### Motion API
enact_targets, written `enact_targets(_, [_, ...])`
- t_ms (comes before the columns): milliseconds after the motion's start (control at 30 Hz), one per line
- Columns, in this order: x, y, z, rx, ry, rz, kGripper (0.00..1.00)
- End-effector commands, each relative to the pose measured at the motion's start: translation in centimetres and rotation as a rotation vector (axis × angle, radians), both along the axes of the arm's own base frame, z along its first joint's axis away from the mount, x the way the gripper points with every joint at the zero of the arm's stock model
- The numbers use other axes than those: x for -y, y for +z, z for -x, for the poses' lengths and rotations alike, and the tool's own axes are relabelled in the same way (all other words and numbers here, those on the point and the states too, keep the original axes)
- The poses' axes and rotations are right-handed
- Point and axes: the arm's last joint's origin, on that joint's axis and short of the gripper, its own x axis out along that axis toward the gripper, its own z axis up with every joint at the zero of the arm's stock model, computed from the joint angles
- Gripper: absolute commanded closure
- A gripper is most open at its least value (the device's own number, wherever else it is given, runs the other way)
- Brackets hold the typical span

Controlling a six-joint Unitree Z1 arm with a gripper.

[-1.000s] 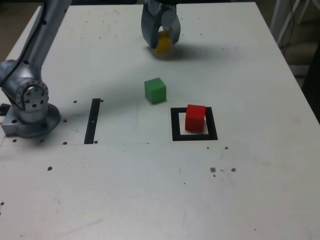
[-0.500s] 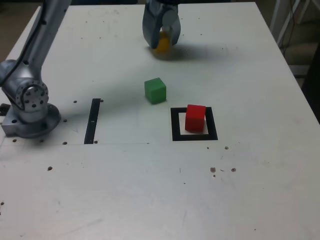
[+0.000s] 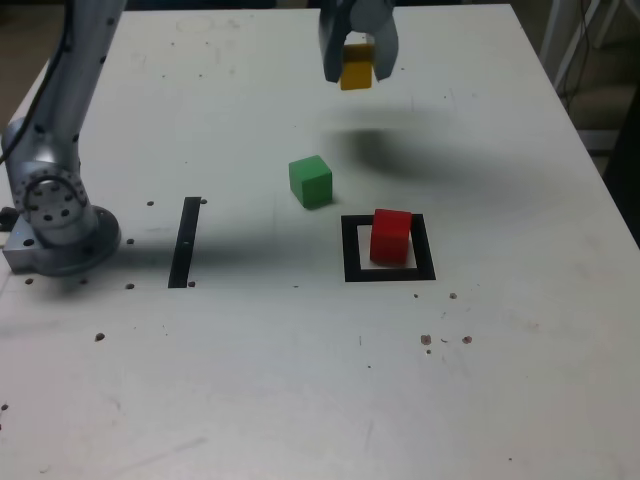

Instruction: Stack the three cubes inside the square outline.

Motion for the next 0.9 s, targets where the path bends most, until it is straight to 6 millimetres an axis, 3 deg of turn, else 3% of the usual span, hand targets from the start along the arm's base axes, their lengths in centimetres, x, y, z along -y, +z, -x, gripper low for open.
enact_targets(0, [1.8, 0.6, 0.0, 0.003, -0.029, -0.005, 0.74])
enact_targets(200, [8.3, 1.6, 0.3, 0.011, -0.099, -0.018, 0.74])
enact_targets(367, [12.3, 1.2, 1.1, 0.003, -0.108, -0.005, 0.74])
enact_targets(867, [19.5, -0.1, 1.1, 0.022, -0.139, 0.042, 0.74])
